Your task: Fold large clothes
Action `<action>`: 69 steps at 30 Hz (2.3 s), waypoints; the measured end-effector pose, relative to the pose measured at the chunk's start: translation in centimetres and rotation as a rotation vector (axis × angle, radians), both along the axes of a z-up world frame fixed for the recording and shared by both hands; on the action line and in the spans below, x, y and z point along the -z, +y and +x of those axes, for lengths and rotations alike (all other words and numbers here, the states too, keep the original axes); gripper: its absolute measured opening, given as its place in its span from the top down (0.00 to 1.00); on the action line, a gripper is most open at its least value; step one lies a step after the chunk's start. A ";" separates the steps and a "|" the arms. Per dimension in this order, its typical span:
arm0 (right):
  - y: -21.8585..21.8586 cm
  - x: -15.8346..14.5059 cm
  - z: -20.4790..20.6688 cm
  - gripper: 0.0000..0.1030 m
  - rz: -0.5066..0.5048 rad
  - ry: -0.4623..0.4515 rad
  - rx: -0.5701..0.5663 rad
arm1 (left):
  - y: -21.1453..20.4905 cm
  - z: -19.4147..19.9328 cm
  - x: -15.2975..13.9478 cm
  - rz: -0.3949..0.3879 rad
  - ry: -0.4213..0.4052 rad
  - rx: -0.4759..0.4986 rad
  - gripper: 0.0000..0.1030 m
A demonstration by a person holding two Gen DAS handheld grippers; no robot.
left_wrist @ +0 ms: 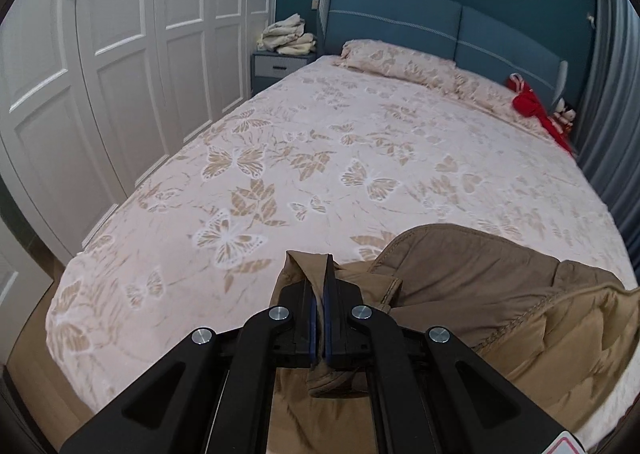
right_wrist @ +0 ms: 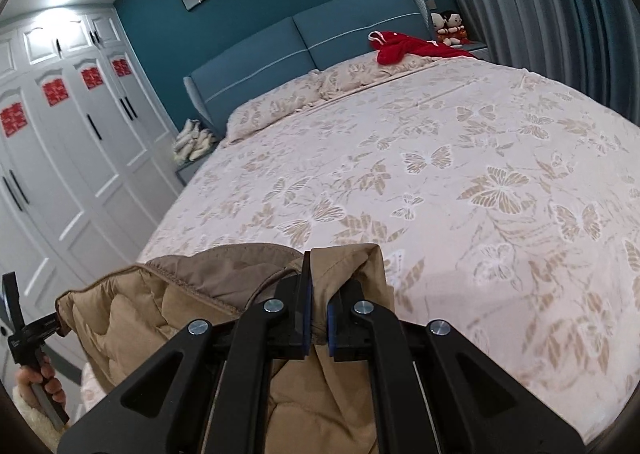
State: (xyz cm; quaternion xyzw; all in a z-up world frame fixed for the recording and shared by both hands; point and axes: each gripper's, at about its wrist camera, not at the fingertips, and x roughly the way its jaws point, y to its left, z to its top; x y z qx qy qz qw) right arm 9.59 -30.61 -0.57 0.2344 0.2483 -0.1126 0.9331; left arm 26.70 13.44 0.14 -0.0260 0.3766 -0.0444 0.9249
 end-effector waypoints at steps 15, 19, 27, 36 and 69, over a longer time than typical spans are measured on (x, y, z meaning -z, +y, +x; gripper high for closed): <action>-1.8 7.2 10.8 0.96 -0.030 0.187 0.041 | -3.4 9.1 8.8 0.116 0.138 -0.023 0.99; -2.1 9.2 12.1 0.96 -0.027 0.225 0.045 | -3.9 10.1 10.5 0.137 0.160 -0.018 0.98; -2.4 12.4 13.8 0.96 -0.017 0.283 0.045 | -4.8 11.6 13.5 0.165 0.201 -0.022 0.97; -2.4 15.5 14.6 0.96 -0.003 0.326 0.039 | -5.5 12.3 16.1 0.180 0.225 -0.016 0.93; -0.4 1.3 2.4 0.67 -0.038 0.056 0.043 | -1.1 2.8 -0.5 0.142 -0.069 -0.017 0.22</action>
